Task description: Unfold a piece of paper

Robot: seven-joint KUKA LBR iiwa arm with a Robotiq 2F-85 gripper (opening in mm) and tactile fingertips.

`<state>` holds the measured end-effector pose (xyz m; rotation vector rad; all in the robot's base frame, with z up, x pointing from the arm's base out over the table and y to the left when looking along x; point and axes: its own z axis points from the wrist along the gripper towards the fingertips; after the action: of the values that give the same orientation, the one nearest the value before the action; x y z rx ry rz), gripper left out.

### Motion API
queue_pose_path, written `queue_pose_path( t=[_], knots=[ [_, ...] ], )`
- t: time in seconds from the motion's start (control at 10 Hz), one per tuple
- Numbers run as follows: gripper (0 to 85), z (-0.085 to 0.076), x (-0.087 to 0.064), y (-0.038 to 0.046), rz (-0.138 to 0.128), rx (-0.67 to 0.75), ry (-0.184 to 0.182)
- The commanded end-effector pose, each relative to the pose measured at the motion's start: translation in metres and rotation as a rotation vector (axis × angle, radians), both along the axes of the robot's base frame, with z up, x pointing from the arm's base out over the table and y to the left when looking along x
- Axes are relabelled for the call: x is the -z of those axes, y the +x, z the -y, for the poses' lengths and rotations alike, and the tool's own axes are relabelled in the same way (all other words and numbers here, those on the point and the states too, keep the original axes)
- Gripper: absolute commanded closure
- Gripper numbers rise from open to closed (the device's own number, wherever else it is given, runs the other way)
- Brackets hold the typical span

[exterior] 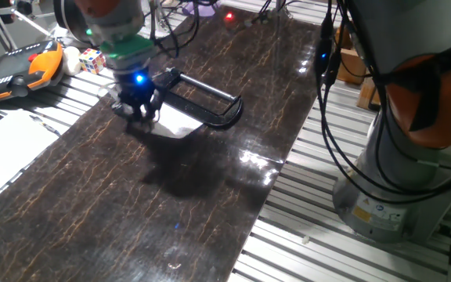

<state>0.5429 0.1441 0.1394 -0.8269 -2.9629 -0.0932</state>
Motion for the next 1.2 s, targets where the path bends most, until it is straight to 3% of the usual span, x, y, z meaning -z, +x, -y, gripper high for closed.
queue_pose_path(
  t=[0.0,0.2,0.6,0.8,1.0,1.1],
  knots=[
    [76.7,-0.005,0.003,0.0007,0.006,0.018,-0.004],
    [66.7,-0.006,0.006,0.002,-0.005,0.037,0.001],
    [31.3,-0.005,0.008,0.0046,-0.038,0.07,0.001],
    [32.0,-0.007,0.01,-0.0005,-0.032,0.049,-0.007],
    [45.3,-0.01,0.011,-0.0089,-0.013,-0.035,-0.083],
    [58.3,-0.01,0.008,-0.011,-0.018,-0.079,-0.084]
  ],
)
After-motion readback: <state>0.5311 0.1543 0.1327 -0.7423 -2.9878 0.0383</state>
